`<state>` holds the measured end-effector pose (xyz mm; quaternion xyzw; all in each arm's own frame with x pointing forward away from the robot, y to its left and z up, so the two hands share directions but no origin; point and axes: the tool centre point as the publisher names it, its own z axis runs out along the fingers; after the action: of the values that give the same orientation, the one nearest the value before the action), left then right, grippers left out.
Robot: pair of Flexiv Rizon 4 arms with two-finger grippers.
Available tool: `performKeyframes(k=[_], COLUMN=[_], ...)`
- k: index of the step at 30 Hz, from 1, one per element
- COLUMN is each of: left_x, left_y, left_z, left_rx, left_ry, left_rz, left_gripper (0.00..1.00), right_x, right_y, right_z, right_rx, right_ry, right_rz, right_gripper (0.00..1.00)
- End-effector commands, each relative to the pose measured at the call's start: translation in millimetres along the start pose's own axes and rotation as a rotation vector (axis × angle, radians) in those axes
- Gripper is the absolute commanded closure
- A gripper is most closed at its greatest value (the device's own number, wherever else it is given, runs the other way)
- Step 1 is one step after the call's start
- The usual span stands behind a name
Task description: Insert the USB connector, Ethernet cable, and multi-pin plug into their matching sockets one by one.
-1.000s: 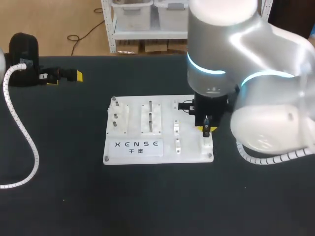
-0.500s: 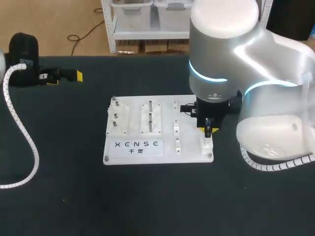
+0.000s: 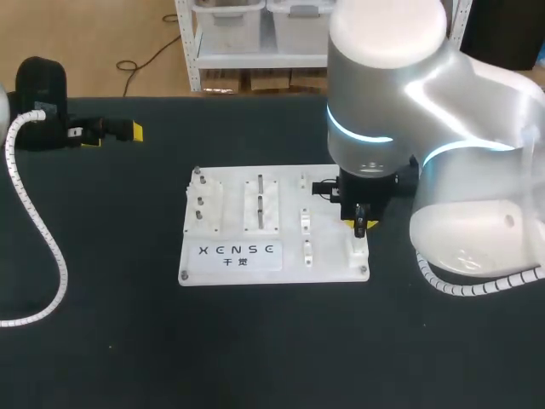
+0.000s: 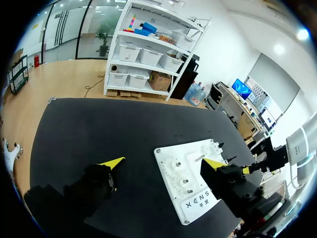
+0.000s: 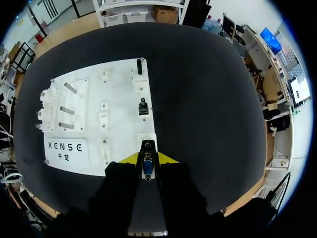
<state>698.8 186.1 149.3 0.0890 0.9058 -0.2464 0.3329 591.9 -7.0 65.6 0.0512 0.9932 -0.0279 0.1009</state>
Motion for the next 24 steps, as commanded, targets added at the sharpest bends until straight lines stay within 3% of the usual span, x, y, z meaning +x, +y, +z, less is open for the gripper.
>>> performKeyframes(k=[1, 24], left_x=[-1.2, -1.2], left_y=[-1.3, -1.3], left_z=[0.1, 0.1], left_rx=[-0.007, -0.007], left_ry=[0.006, 0.006], left_rz=[-0.001, -0.001], left_gripper=[0.00, 0.00], right_x=[0.2, 9.2], right_y=[-1.2, 1.1], right_z=[1.2, 7.3], right_rx=[0.000, -0.006], right_ry=[0.000, 0.007], right_rz=[-0.001, -0.011], right_gripper=[1.00, 1.00])
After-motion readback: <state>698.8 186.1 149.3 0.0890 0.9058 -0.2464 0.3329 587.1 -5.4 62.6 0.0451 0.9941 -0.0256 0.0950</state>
